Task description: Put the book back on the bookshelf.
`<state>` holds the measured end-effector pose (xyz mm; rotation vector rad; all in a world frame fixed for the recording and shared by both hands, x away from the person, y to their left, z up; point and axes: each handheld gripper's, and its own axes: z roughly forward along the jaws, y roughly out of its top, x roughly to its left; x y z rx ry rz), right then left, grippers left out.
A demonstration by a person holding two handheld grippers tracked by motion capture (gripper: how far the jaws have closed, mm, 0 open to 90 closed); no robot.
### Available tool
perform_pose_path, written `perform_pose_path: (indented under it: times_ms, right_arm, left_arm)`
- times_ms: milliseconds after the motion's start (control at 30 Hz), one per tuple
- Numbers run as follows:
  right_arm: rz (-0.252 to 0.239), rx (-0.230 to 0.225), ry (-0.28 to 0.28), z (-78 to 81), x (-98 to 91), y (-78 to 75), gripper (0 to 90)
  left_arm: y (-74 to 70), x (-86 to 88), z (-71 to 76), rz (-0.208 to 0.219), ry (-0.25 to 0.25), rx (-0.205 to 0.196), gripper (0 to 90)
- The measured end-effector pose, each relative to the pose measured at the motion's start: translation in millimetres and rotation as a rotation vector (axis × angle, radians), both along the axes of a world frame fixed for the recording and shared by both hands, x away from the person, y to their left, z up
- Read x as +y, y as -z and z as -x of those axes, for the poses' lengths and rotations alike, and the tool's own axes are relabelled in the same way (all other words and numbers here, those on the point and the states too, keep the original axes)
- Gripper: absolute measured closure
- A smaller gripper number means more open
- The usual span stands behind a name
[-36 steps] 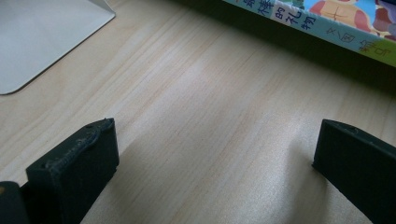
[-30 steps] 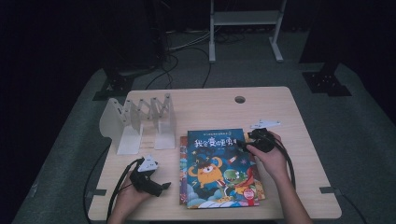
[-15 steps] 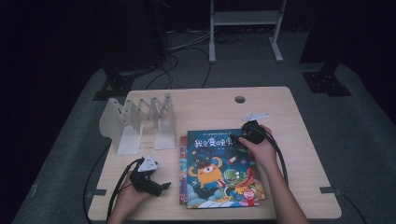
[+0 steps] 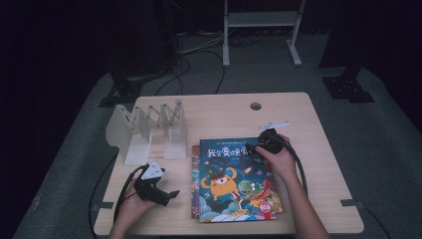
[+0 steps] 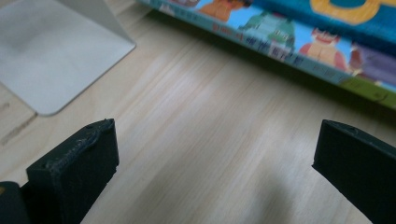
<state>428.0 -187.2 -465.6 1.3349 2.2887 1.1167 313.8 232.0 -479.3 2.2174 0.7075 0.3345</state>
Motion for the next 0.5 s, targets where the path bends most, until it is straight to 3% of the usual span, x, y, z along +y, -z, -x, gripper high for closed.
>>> perform_pose_path:
  times_ms: [133, 500]
  right_arm:
    - [-0.026, 0.004, -0.035, 0.8, 5.1, 1.8, 30.5]
    - [-0.028, 0.006, -0.094, 4.1, 26.8, 0.8, 31.8]
  left_arm:
    - [-5.3, -4.0, -1.7, 0.006, 0.020, 0.005, 0.0]
    - [-22.6, -17.6, -16.8, 0.000, 0.041, -0.026, 0.0]
